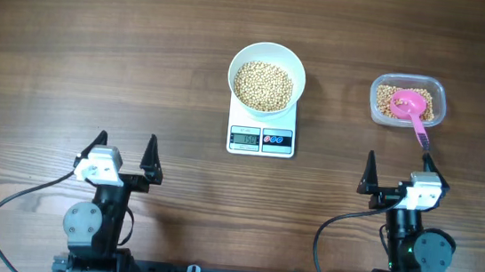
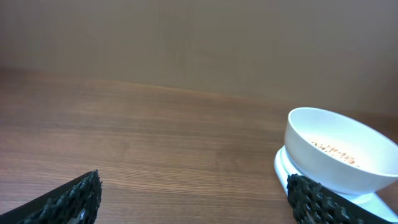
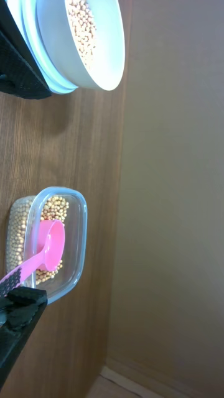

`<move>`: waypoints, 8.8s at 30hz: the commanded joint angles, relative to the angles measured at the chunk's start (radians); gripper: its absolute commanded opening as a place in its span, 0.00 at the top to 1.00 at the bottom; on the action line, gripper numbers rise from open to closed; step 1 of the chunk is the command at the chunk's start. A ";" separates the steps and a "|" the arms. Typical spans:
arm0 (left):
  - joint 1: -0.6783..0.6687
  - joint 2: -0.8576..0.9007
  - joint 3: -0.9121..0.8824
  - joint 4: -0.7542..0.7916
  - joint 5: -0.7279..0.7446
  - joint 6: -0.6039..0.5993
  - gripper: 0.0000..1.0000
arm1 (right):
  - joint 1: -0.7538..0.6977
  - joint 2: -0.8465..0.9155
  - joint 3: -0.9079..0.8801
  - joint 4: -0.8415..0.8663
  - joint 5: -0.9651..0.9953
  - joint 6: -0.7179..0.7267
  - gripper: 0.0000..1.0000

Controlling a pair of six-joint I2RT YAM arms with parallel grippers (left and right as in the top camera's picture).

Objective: Scoop item into bowl and weigh 150g on scale

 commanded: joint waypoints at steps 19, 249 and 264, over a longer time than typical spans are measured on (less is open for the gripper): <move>0.006 -0.011 -0.006 -0.015 -0.110 0.169 0.00 | 0.004 -0.014 -0.001 0.001 0.017 -0.005 0.00; -0.057 -0.011 -0.006 -0.013 -0.095 -0.001 0.00 | 0.080 -0.014 -0.001 0.001 0.013 0.048 0.00; -0.057 -0.011 -0.006 -0.012 -0.095 -0.001 0.00 | 0.080 -0.014 -0.001 0.001 0.013 0.048 0.00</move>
